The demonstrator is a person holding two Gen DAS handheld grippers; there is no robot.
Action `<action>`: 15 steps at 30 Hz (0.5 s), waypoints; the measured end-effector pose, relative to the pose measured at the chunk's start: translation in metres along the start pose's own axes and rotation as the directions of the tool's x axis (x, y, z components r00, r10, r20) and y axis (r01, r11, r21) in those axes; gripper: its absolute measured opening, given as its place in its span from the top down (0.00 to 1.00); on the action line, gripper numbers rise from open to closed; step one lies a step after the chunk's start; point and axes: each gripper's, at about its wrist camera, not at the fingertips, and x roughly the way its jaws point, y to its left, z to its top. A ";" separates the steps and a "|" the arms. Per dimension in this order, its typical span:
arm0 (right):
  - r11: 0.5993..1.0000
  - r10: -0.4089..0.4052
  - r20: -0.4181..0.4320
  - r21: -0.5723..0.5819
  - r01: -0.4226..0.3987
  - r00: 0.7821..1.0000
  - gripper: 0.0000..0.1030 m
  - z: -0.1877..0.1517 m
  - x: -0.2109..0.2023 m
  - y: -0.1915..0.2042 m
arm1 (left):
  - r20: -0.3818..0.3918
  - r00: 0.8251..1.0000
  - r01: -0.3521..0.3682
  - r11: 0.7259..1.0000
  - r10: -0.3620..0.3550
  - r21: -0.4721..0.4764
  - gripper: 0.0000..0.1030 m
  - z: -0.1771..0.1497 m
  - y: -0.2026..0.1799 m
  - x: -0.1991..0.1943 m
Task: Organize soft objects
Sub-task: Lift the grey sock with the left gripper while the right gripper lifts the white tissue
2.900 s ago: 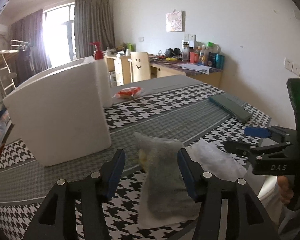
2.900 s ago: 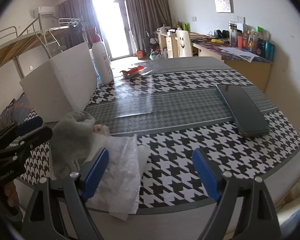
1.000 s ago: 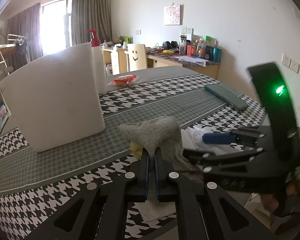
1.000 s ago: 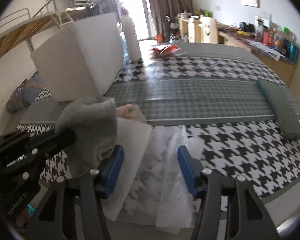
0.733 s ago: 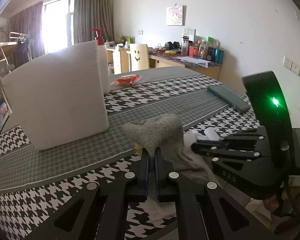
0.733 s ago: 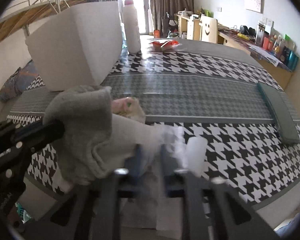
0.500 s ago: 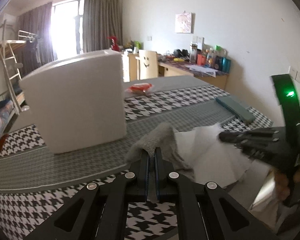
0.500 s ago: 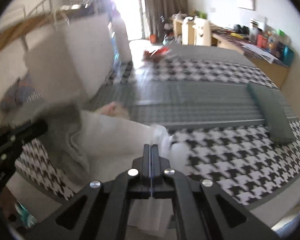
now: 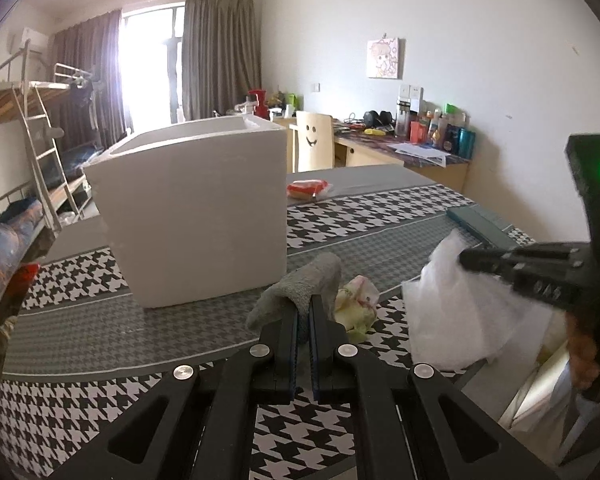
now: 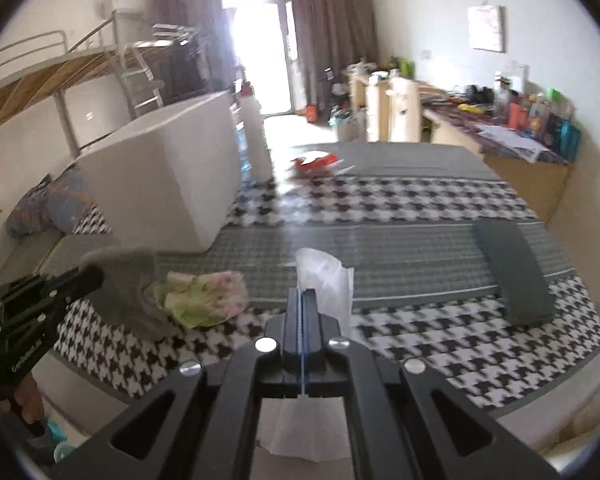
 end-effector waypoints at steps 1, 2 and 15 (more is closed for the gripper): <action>1.000 0.009 -0.011 -0.005 -0.009 1.000 0.98 -0.001 0.004 0.002 | 0.000 1.000 0.002 1.000 -0.002 -0.002 0.95 -0.001 0.002 0.000; 1.000 0.017 -0.027 -0.019 -0.018 0.999 0.98 -0.003 0.009 0.007 | -0.002 1.000 0.001 1.000 -0.001 -0.004 0.95 -0.002 0.003 0.000; 0.996 0.029 -0.157 -0.078 -0.041 0.987 0.48 -0.024 0.049 0.022 | -0.065 0.998 -0.028 1.000 0.028 0.004 0.36 -0.020 0.001 0.007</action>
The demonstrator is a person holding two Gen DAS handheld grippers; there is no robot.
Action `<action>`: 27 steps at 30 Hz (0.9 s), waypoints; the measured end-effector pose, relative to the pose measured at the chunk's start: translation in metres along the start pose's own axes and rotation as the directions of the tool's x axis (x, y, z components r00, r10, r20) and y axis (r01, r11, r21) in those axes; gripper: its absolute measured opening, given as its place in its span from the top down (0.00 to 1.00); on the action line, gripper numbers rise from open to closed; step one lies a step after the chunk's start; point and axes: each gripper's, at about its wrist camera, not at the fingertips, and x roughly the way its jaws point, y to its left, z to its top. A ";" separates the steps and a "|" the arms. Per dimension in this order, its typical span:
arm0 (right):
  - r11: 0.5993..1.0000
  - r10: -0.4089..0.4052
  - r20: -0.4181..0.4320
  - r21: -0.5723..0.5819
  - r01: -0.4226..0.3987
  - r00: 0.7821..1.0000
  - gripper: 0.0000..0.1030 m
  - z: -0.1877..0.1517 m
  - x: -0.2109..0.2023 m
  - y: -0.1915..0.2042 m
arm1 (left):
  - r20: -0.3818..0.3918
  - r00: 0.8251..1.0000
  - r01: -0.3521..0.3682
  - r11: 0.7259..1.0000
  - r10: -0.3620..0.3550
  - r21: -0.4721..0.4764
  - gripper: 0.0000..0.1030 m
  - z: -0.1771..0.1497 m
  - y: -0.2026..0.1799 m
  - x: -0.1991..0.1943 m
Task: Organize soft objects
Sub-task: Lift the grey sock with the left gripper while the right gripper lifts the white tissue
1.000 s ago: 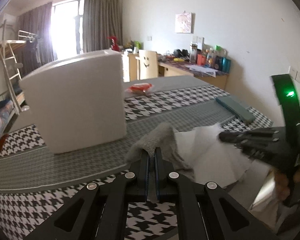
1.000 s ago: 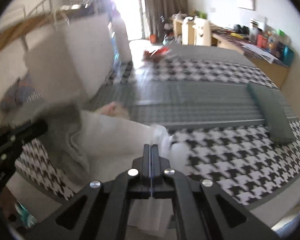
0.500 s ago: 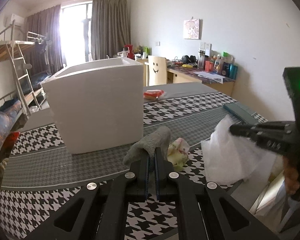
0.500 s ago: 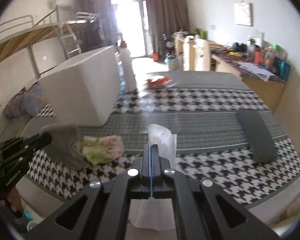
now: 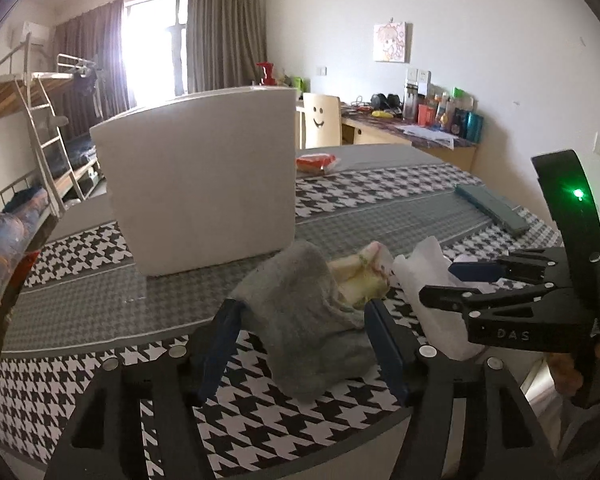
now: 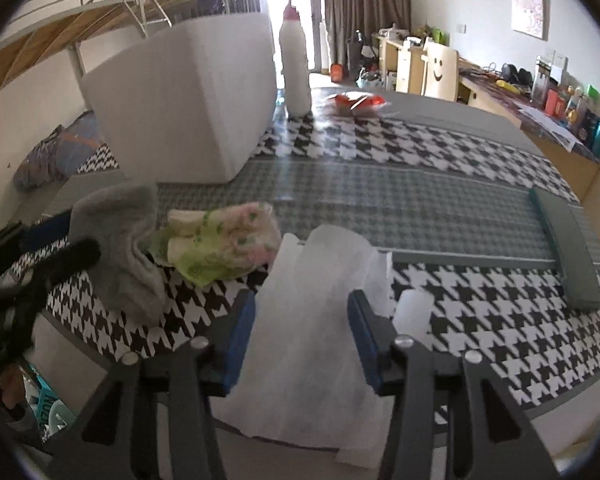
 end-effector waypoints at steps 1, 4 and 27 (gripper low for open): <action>1.000 -0.001 -0.007 -0.002 0.001 1.000 0.48 -0.001 0.003 0.000 | -0.008 1.000 0.004 1.000 -0.003 0.002 0.36 -0.001 -0.001 0.002; 1.000 0.005 -0.016 -0.002 -0.005 1.000 0.48 -0.003 0.005 0.001 | -0.062 0.998 -0.022 1.000 0.023 0.016 0.36 -0.004 -0.006 0.011; 0.999 0.031 0.045 0.035 -0.033 0.999 0.94 -0.004 -0.014 -0.008 | 0.020 0.998 0.061 0.998 -0.061 -0.002 0.97 0.010 -0.009 -0.018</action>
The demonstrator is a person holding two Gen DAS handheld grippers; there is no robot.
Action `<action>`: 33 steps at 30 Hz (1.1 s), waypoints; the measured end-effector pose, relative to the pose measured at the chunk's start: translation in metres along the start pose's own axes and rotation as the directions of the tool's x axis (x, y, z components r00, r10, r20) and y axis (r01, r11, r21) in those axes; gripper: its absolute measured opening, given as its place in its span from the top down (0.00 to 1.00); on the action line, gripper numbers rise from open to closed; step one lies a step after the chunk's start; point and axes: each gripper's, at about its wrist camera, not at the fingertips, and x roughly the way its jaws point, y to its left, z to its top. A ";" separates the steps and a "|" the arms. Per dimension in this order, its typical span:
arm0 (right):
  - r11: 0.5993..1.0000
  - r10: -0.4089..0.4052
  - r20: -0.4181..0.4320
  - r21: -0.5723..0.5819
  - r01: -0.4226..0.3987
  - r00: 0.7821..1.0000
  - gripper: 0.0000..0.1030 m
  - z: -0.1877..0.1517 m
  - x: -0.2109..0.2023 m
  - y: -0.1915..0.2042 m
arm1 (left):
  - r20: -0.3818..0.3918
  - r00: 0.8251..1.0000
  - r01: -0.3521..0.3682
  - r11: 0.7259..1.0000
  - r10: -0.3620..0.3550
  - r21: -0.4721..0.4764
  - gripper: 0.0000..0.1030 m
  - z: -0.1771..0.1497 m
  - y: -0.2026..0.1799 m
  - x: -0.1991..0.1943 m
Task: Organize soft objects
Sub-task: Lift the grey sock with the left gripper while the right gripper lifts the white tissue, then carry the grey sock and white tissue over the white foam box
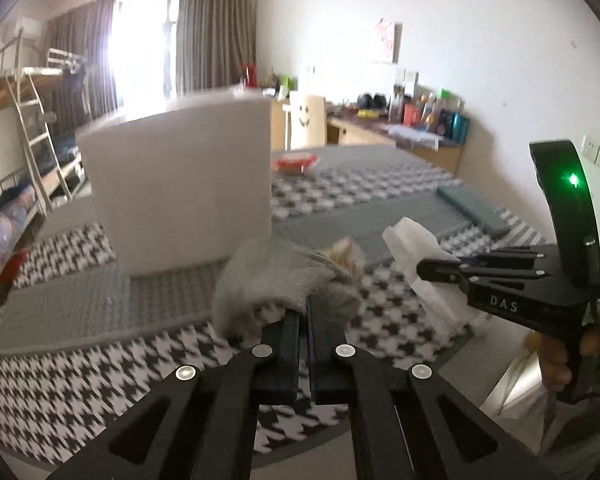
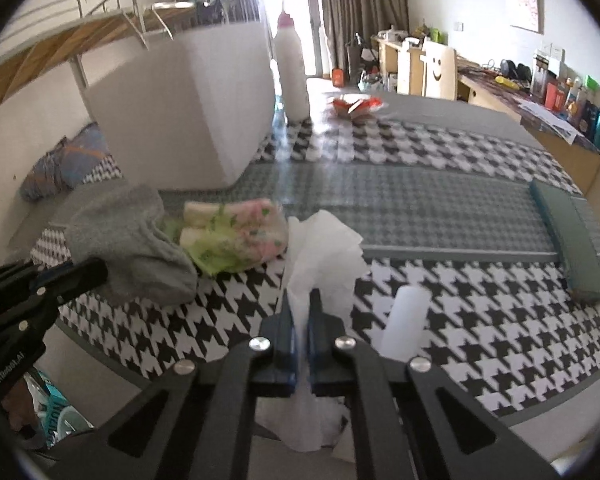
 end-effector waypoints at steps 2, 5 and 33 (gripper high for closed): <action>1.000 0.002 0.032 0.007 -0.002 0.999 0.94 0.004 -0.010 0.000 | 0.023 1.000 0.022 1.000 -0.022 0.006 0.97 0.008 -0.002 -0.006; 1.000 0.012 0.073 0.004 -0.012 0.997 0.94 0.011 -0.023 0.003 | 0.060 0.998 0.014 1.000 -0.015 0.021 0.97 0.020 -0.002 -0.014; 0.997 0.062 0.254 -0.056 -0.049 0.965 0.93 0.061 -0.074 0.021 | 0.220 0.971 -0.098 0.995 0.089 0.032 0.97 0.076 0.013 -0.038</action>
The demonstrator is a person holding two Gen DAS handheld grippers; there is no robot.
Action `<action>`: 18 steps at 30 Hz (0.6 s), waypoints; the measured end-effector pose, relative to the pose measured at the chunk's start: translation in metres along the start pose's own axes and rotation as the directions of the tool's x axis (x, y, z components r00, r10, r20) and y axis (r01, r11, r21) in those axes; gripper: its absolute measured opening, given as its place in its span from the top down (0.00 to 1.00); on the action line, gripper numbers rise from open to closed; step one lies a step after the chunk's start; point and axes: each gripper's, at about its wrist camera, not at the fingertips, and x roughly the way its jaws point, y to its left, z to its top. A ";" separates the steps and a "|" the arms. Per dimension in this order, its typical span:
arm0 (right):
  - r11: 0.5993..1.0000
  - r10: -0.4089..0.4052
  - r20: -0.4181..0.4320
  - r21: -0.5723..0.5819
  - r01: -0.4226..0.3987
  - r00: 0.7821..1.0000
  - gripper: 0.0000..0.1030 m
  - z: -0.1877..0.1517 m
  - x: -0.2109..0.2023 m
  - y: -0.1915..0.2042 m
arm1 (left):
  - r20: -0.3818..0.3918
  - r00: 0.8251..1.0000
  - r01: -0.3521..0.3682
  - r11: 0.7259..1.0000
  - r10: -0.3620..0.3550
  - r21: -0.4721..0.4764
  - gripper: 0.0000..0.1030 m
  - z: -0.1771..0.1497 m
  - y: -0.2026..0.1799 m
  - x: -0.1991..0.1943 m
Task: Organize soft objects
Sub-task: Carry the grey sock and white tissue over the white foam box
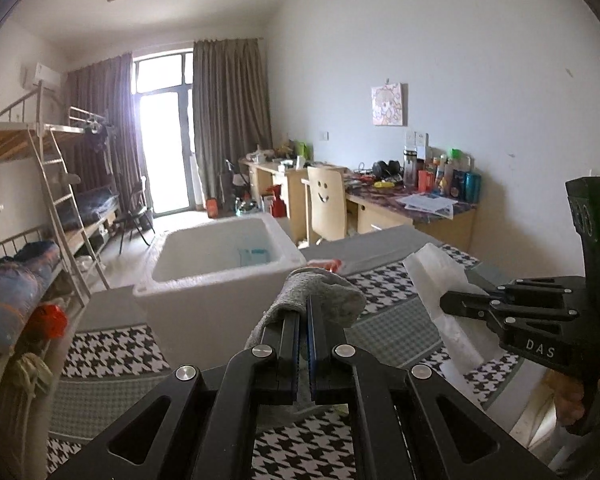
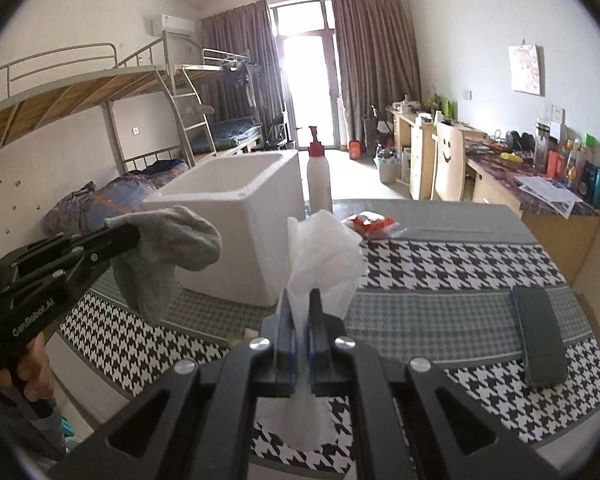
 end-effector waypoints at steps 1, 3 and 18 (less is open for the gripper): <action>1.000 0.004 0.004 -0.004 -0.004 1.000 0.93 0.002 0.000 0.000 | 0.003 1.000 -0.001 1.000 0.001 0.000 0.97 0.001 0.000 0.000; 1.000 0.009 0.010 -0.010 -0.008 1.000 0.93 0.006 0.000 0.002 | 0.011 1.000 -0.009 1.000 0.009 0.009 0.97 0.007 0.000 0.001; 0.999 0.009 0.071 -0.054 -0.005 0.997 0.93 0.039 -0.006 0.009 | 0.070 0.997 -0.027 1.000 0.027 -0.005 0.97 0.049 0.006 0.004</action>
